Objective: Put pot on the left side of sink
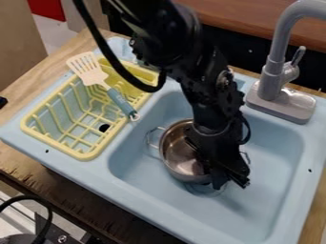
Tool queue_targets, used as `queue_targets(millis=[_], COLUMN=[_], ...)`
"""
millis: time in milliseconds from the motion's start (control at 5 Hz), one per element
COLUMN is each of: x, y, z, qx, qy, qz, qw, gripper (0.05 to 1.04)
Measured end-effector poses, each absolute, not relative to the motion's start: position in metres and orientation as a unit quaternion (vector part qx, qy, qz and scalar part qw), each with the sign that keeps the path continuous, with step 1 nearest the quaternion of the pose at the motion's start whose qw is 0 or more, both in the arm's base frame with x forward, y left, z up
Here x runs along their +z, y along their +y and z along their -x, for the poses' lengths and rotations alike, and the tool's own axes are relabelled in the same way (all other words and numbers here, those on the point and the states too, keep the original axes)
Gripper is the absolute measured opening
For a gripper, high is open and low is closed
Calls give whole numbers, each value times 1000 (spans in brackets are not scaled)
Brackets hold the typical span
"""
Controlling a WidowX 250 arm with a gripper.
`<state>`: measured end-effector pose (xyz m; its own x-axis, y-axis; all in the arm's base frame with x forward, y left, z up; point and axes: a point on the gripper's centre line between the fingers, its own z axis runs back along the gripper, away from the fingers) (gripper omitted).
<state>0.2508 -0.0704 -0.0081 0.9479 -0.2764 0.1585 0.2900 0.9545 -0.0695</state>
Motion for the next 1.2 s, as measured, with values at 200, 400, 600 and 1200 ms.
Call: queue_targets(millis=[200,400,600,1200], x=[1,15,24,54], y=[-69,-70,-76,-108], z=[-249,-252,-253,-243], qx=[-132,-104,-81,-10], qy=[-69,-74,-74,-136], qz=[48,50,52,-37], qw=[988,991,993,990], gripper=[88,69,61,61])
